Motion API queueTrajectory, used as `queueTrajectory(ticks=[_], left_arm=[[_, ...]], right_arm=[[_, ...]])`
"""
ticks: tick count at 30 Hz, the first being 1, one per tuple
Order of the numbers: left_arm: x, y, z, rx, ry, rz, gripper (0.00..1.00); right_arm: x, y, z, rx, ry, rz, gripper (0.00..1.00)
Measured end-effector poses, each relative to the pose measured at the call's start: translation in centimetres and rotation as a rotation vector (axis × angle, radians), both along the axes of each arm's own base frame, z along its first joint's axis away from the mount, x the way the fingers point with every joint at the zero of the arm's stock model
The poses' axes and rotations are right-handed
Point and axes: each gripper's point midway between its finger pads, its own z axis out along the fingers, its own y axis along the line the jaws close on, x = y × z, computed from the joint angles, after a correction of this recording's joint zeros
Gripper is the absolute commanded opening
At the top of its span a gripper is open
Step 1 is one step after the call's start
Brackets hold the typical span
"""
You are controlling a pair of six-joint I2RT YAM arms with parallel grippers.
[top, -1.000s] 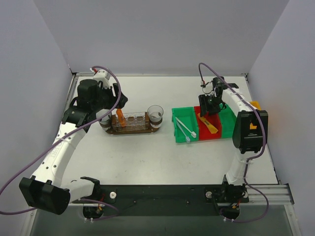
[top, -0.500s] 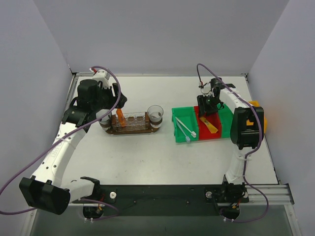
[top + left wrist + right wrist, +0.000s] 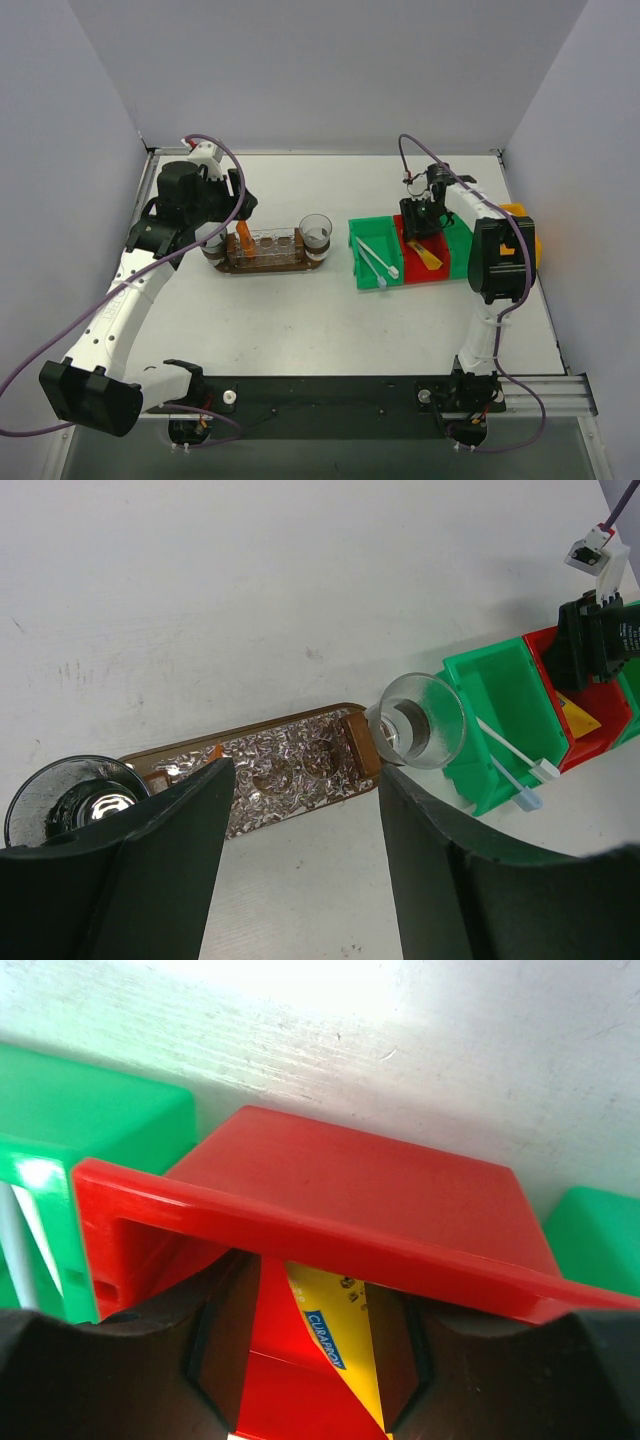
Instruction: Prepare toiletry sets of a toothbrush and toothpaste on the tray
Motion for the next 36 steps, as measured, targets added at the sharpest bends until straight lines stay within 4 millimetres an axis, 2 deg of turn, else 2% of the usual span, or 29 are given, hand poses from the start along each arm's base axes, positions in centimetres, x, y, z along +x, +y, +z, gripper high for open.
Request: queueTrajectory(ticks=[4, 8, 13, 24, 28, 36], left_arm=[[0.0, 0.0, 0.0, 0.0, 0.0, 0.001, 0.69], [0.0, 0.1, 0.0, 0.001, 0.0, 0.004, 0.69], [0.0, 0.1, 0.0, 0.002, 0.0, 0.005, 0.69], [0.1, 0.2, 0.0, 0.005, -0.002, 0.01, 0.69], [0.1, 0.2, 0.0, 0.01, -0.005, 0.005, 0.69], [-0.1, 0.0, 0.2, 0.018, -0.016, -0.021, 0.69]], right_arm=[[-0.6, 0.0, -1.2, -0.003, 0.009, -0.003, 0.4], [-0.4, 0.1, -1.2, -0.001, -0.013, 0.0, 0.4], [-0.1, 0.4, -1.2, -0.006, -0.027, 0.007, 0.34], [-0.3, 0.3, -1.0, -0.008, -0.06, 0.004, 0.12], [-0.3, -0.1, 0.2, -0.005, -0.078, -0.018, 0.07], [0.4, -0.4, 4.5, 0.015, -0.18, -0.057, 0.01]])
